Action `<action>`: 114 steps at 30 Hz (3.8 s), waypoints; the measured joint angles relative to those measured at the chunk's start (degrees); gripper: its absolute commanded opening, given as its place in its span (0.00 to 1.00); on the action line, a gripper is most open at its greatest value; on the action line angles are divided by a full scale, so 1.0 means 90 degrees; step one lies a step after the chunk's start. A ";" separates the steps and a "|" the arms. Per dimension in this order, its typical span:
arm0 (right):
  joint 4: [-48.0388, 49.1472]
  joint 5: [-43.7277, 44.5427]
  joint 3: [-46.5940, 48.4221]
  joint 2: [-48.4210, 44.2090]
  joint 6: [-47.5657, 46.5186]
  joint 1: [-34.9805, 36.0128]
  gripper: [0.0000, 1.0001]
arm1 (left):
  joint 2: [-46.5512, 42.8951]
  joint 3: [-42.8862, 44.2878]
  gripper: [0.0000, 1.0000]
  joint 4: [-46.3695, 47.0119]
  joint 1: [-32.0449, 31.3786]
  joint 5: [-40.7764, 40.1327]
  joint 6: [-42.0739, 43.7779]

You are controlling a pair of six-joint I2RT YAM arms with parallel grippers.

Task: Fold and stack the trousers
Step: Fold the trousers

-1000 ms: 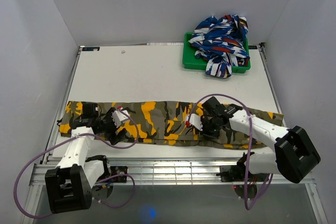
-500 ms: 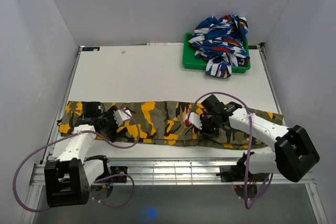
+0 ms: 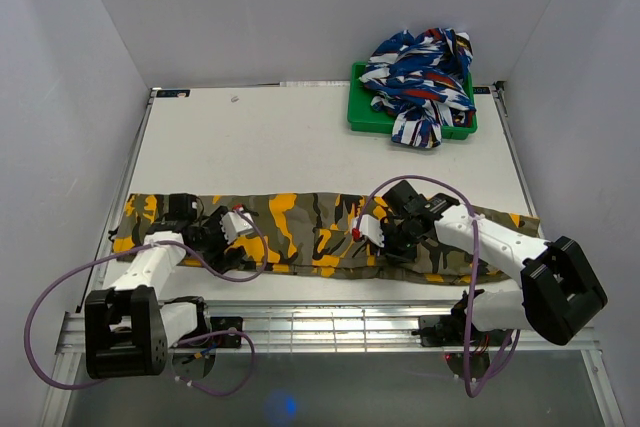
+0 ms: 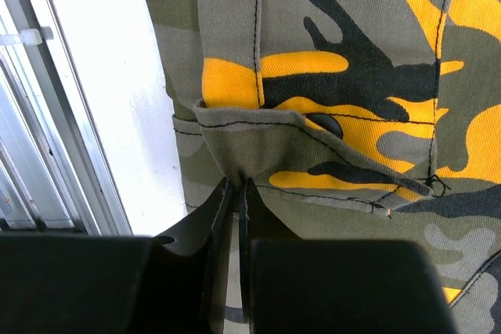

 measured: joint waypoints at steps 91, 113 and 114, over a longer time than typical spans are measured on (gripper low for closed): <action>-0.1389 0.0359 0.1438 0.1678 -0.0374 -0.9418 0.60 | 0.2441 0.2055 0.98 0.0175 0.0588 -0.0580 -0.3079; -0.1569 0.0240 0.1787 0.2038 -0.0498 -0.9423 0.08 | 0.2880 0.3869 0.98 -0.0534 0.4685 -0.1690 -0.2021; -0.1569 0.0238 0.1790 0.2038 -0.0498 -0.9423 0.08 | 0.3004 0.3917 0.98 -0.0505 0.4789 -0.1783 -0.1919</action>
